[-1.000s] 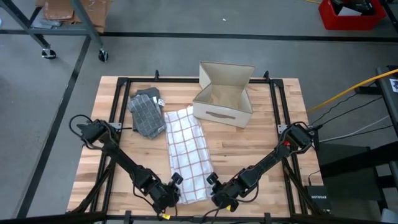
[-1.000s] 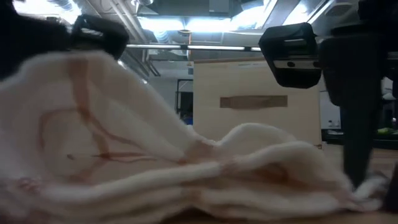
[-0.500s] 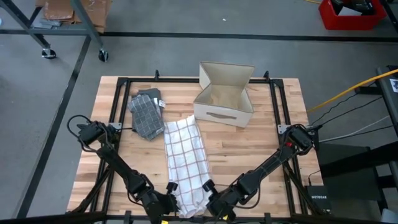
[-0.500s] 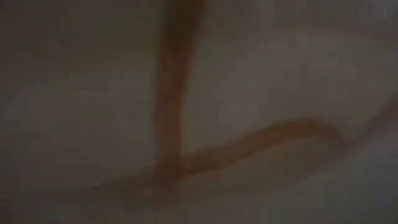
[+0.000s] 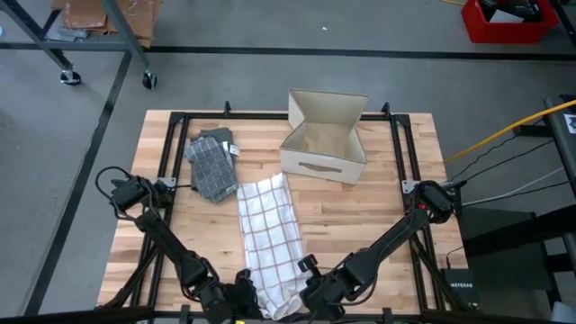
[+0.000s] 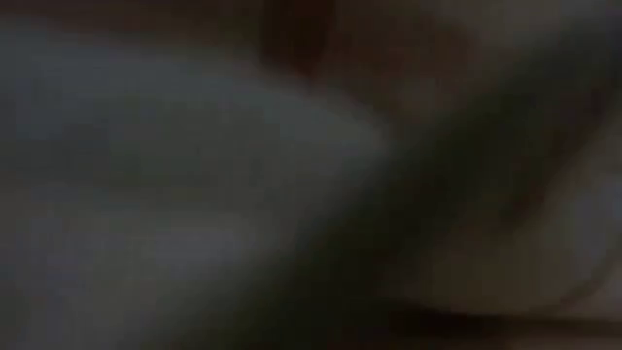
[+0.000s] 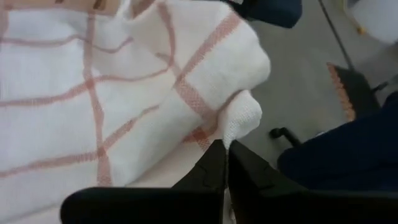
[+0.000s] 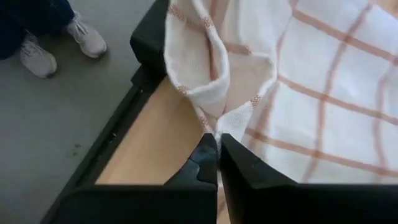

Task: Fold towel
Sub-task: Fold the white towel

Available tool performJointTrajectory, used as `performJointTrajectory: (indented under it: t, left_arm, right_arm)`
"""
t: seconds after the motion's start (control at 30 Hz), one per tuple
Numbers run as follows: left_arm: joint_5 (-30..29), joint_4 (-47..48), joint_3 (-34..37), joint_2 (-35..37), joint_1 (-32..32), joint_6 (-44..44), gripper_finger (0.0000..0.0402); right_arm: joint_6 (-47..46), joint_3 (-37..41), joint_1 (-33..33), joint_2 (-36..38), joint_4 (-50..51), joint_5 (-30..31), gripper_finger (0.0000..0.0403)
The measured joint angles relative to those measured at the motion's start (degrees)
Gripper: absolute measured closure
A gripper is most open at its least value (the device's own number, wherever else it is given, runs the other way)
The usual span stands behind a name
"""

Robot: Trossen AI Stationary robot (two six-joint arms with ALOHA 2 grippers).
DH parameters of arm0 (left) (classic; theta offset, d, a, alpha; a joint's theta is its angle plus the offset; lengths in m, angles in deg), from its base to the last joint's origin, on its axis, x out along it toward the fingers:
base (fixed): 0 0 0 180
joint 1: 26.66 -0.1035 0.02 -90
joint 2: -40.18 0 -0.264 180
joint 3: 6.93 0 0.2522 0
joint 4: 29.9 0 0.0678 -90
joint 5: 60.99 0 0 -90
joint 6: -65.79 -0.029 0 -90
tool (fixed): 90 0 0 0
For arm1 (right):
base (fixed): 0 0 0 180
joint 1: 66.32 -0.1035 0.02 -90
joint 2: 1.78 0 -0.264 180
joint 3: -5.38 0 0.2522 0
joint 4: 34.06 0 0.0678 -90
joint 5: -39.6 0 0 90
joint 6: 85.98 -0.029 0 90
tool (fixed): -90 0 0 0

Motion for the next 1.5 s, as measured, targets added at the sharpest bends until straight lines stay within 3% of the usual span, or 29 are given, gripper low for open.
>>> performJointTrajectory:
  t: [0.47,0.67,0.97,1.17,1.5]
  left_arm:
    - [-9.6,4.0,-0.2,5.7,0.6,5.1,0.0401]
    - [-17.0,9.6,-0.2,6.2,0.7,20.7,0.0401]
    - [-19.2,14.0,-0.2,6.3,0.7,44.5,0.0401]
    - [-19.5,28.0,-0.2,6.3,0.7,67.5,0.0402]
    - [-19.2,41.9,-0.2,6.3,-2.2,68.5,0.0401]
  right_arm:
    - [0.2,-6.9,0.2,0.1,11.3,4.6,0.0398]
    - [-4.6,-12.7,2.5,0.2,16.1,9.1,0.0398]
    - [-11.6,-13.9,9.0,0.2,18.0,8.5,0.0397]
    - [-11.7,-13.9,13.0,0.0,17.9,7.1,0.0395]
    - [-11.6,-13.9,17.0,-5.3,19.7,5.4,0.0395]
